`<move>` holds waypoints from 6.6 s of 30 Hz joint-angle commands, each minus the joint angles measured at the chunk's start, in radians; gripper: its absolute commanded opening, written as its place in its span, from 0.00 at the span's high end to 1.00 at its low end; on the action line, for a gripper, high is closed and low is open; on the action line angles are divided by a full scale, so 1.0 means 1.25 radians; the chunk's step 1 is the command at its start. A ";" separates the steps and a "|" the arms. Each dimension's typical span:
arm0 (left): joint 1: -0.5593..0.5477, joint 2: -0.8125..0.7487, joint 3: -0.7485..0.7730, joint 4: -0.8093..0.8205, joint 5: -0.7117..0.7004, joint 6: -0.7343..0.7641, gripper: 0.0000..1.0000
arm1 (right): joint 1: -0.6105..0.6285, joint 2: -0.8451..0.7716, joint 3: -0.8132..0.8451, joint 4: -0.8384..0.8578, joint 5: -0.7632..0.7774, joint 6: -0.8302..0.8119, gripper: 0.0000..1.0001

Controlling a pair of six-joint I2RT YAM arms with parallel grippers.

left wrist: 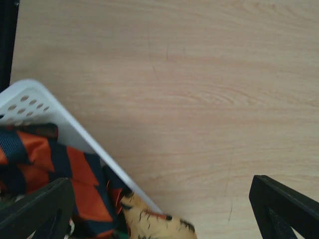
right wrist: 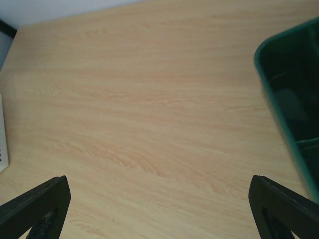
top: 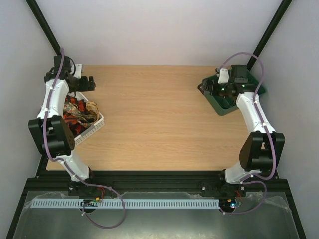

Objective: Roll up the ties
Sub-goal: Pick up the tie from the bin, then place the tie at the center of the board, then pick up the tie from the center of the board, then flatten out the tie at the center of the board.

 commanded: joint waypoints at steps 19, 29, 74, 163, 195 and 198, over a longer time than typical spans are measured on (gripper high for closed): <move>0.254 -0.125 -0.048 -0.125 -0.278 0.235 0.01 | 0.050 0.096 0.096 -0.211 -0.125 -0.020 0.01; 0.296 0.003 -0.056 -0.007 -0.390 0.367 0.04 | 0.053 0.134 0.127 -0.230 -0.165 -0.022 0.01; 0.046 -0.071 0.494 0.010 -0.356 0.289 0.98 | 0.053 0.099 0.199 -0.178 -0.236 0.033 0.01; -0.822 0.211 -0.189 0.195 -0.244 0.939 0.41 | -0.092 -0.292 -0.198 -0.228 -0.175 -0.072 0.01; -0.785 -0.045 0.451 0.449 -0.253 0.268 0.98 | -0.099 -0.371 -0.336 -0.034 -0.274 -0.088 0.01; -0.723 -0.077 0.339 0.375 -0.250 0.169 0.98 | -0.098 -0.344 -0.338 -0.038 -0.246 -0.113 0.03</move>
